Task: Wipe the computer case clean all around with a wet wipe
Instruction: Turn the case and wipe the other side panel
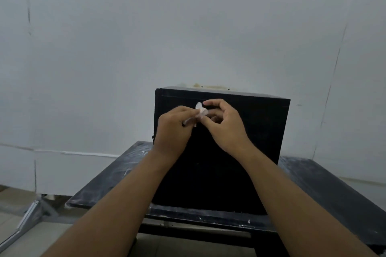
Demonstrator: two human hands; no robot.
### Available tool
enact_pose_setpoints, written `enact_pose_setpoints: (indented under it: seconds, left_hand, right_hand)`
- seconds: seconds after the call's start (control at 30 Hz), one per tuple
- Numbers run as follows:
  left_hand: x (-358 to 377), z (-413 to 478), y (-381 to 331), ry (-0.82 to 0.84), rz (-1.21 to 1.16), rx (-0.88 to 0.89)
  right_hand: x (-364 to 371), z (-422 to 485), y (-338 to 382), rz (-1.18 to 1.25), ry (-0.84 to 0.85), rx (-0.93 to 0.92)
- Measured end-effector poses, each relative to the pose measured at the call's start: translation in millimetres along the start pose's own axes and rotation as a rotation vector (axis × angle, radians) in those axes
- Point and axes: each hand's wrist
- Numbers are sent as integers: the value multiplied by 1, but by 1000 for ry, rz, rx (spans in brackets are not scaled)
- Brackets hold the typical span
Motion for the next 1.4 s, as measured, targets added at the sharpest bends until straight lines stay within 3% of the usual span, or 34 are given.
enact_pose_setpoints:
  seconds: [0.13, 0.27, 0.33, 0.43, 0.53, 0.63, 0.8, 1.0, 1.17, 1.4]
  left_hand:
    - [-7, 9, 31, -185, 177, -96]
    - [-3, 22, 67, -153, 271, -86]
    - [5, 20, 77, -110, 309, -56]
    - [20, 2, 77, -55, 435, 21]
    - [36, -33, 68, 108, 642, 42]
    - [46, -60, 63, 198, 589, 4]
    - [35, -30, 64, 101, 470, -40]
    - [17, -31, 76, 14, 434, 120]
    - [-6, -1, 77, -145, 302, -33]
    - [1, -8, 73, -2, 326, -2]
  right_hand:
    - [0, 41, 9, -546, -332, -282]
    - [16, 72, 4, -812, -219, -177]
    - [26, 73, -11, -898, -255, -222]
    - [30, 73, -21, -845, -327, -267]
    - [33, 74, -20, -827, -351, -270]
    - [35, 74, -22, -801, -352, -281]
    - [33, 77, -24, -817, -339, -291]
    - [32, 75, -23, -812, -324, -292]
    - [32, 75, -23, -810, -330, -293]
    - [35, 76, -23, -784, -340, -298]
Point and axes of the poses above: each hand's wrist, its own z-axis towards the middle knuckle, its own x-axis out of the palm, y = z × x, and after that the axes turned 15 degrees about x, right-handed
